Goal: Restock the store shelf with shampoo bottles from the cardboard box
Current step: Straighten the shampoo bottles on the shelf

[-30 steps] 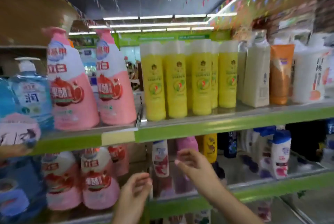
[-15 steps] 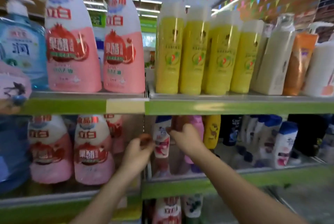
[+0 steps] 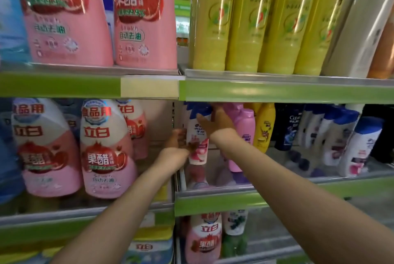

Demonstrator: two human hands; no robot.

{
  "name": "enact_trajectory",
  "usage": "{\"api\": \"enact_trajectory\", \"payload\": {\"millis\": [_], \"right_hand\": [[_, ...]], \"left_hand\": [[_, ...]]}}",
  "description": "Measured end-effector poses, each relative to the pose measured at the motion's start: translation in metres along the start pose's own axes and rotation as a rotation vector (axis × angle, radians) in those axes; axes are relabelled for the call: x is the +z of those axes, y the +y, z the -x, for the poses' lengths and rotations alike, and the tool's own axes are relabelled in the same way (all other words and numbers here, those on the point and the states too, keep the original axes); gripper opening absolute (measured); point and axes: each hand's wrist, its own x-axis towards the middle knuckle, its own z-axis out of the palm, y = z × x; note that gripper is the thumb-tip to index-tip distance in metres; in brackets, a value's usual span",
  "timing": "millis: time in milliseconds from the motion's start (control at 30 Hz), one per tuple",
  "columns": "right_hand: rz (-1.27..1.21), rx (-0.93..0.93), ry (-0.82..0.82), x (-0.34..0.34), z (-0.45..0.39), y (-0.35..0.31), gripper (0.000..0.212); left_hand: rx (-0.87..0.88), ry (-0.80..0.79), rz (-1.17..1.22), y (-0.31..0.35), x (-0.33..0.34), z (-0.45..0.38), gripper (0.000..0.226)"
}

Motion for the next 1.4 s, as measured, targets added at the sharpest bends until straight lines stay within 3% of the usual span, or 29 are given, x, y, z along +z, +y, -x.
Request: {"api": "enact_trajectory", "payload": {"millis": [133, 433, 633, 867, 1033, 1400], "right_hand": [[-0.054, 0.018, 0.014, 0.006, -0.007, 0.004, 0.037], [-0.09, 0.036, -0.033, 0.005, 0.002, 0.008, 0.037], [-0.078, 0.064, -0.119, -0.009, 0.028, 0.006, 0.036], [-0.04, 0.022, -0.161, -0.027, 0.057, -0.006, 0.029], [0.011, 0.001, -0.161, -0.035, 0.075, -0.013, 0.022], [0.065, 0.04, -0.177, -0.044, 0.093, -0.02, 0.028]], "left_hand": [[0.03, -0.098, -0.009, -0.003, 0.004, -0.005, 0.032], [0.066, -0.078, -0.14, -0.01, 0.002, -0.003, 0.017], [0.047, -0.038, -0.3, -0.005, -0.002, 0.024, 0.036], [0.055, -0.037, -0.234, 0.007, 0.001, 0.056, 0.017], [0.046, -0.037, -0.213, 0.014, 0.001, 0.073, 0.019], [0.039, -0.05, -0.265, 0.017, 0.002, 0.091, 0.017]]}}
